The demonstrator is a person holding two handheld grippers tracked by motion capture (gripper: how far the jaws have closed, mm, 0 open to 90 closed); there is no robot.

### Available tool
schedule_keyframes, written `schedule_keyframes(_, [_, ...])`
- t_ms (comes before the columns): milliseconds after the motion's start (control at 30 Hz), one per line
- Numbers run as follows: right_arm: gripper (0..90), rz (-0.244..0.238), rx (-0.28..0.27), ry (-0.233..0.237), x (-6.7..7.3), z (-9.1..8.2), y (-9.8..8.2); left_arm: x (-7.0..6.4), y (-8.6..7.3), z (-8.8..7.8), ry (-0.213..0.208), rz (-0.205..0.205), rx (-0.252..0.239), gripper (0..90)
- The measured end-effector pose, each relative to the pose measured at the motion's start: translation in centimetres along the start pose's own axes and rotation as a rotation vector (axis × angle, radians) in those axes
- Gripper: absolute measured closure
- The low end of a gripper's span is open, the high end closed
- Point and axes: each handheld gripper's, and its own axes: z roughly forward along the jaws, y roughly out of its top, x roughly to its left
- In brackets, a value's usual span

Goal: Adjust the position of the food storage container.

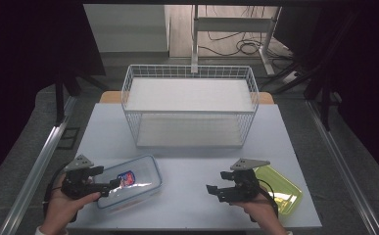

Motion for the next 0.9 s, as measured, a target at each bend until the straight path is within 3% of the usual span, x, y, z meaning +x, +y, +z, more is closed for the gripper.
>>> schedule_keyframes(167, [24.7,-0.005,0.007,-0.013,0.0,0.0,-0.1,0.1,0.0,-0.2,0.02,-0.007,-0.025,22.4])
schedule_keyframes(200, [24.4,-0.011,0.011,-0.022,0.1,0.0,-0.1,0.1,0.0,-0.2,0.023,-0.008,-0.025,26.6])
schedule_keyframes(267, [24.3,-0.014,0.011,-0.023,0.1,0.0,-0.2,0.0,0.0,-0.2,0.021,-0.001,-0.015,28.5])
schedule_keyframes(400, [24.3,-0.019,0.027,-0.041,0.1,-0.1,-0.1,0.0,0.1,-0.2,0.018,0.014,0.016,40.6])
schedule_keyframes(500, [24.2,-0.014,0.027,-0.041,0.0,-0.1,-0.2,0.2,0.0,-0.7,0.01,0.01,0.03,42.8])
schedule_keyframes(633, [23.8,-0.007,0.021,-0.031,-0.2,-0.2,-0.4,0.9,-0.8,-2.2,0.033,-0.006,0.033,57.9])
schedule_keyframes(667, [23.7,-0.006,0.021,-0.032,-0.2,-0.2,-0.4,1.6,-1.2,-3.1,0.025,-0.015,0.034,63.0])
schedule_keyframes(833, [23.5,-0.007,0.02,-0.035,-0.3,-0.2,-0.4,3.0,-2.2,-3.9,-0.001,-0.041,0.054,84.0])
schedule_keyframes(900, [23.4,-0.008,0.02,-0.039,-0.2,-0.3,-0.3,3.6,-2.9,-4.0,0.034,-0.056,0.075,89.0])
